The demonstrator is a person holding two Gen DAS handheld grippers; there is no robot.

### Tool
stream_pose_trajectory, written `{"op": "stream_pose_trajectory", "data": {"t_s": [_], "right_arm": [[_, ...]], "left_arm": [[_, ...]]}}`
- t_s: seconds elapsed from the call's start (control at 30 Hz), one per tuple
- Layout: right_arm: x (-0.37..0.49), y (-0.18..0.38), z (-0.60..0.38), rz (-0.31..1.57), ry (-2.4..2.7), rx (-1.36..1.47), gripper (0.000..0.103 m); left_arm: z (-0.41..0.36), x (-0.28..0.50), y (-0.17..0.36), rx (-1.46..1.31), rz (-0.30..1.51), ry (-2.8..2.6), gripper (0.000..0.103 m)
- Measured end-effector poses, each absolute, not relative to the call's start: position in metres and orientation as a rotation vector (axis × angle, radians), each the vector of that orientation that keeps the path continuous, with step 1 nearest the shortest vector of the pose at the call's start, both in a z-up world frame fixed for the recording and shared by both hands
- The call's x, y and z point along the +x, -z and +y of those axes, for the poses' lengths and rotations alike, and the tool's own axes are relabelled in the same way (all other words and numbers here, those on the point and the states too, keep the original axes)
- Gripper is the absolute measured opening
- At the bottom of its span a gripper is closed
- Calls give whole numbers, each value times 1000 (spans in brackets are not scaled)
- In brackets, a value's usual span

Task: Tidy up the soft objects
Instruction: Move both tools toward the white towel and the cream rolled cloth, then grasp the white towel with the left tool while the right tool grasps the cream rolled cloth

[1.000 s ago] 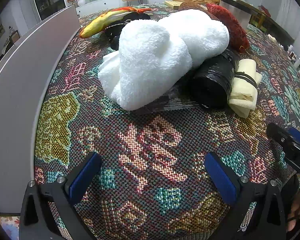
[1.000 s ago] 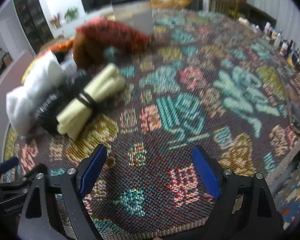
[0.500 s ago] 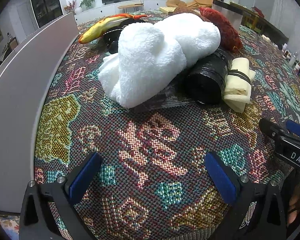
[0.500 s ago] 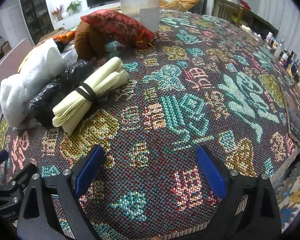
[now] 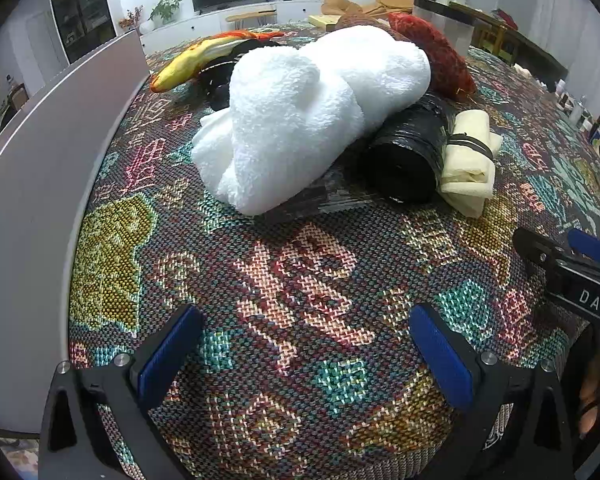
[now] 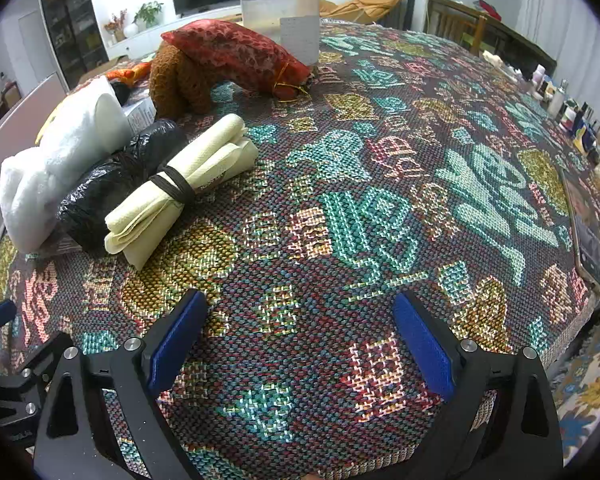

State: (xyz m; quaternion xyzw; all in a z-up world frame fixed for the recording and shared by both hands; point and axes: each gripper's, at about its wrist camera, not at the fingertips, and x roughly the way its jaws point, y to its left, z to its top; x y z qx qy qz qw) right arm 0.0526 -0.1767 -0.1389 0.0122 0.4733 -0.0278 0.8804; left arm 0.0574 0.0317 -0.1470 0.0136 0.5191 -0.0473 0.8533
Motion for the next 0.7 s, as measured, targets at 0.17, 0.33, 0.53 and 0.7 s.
{"op": "stream_pose_trajectory", "data": {"t_s": [0.17,0.33,0.53,0.7], "right_arm": [[53,139,-177,986,58,25,96],[53,139,-177,986,58,25,96],[53,139,-177,986,58,25,96],[53,139,-177,986,58,25,96]], "left_arm": [[33,55,147,36,1076,119,103],[38,59,143,31,1117,154,103],[67,71,105,-109,1059,210,103],[88,125,48,-106,943,204,103]]}}
